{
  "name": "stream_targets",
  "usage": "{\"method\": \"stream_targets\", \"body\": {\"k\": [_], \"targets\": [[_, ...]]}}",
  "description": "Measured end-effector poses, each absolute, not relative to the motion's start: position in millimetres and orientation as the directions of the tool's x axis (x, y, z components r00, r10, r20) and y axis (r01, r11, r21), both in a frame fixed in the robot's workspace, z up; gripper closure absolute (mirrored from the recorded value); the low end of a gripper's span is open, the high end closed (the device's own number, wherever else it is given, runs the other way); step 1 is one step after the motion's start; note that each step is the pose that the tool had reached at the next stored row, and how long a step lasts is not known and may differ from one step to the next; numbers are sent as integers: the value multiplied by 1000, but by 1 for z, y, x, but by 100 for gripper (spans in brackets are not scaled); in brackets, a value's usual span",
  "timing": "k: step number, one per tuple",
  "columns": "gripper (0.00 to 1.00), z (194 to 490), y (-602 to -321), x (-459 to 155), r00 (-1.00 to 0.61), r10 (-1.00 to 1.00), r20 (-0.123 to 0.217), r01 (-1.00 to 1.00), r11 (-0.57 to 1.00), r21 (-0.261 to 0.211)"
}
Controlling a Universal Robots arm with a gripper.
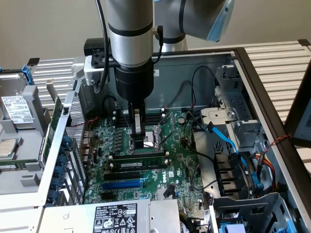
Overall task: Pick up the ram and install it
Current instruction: 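Press down the ram until it locks into place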
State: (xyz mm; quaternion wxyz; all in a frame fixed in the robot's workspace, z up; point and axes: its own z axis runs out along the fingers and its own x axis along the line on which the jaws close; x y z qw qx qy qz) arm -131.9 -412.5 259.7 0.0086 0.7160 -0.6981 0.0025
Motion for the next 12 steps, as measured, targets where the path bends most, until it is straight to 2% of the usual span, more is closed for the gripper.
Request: {"method": "stream_targets", "body": {"k": [12], "targets": [[90,259,-413,-132,-144,-989,15,-989,144,9]]}}
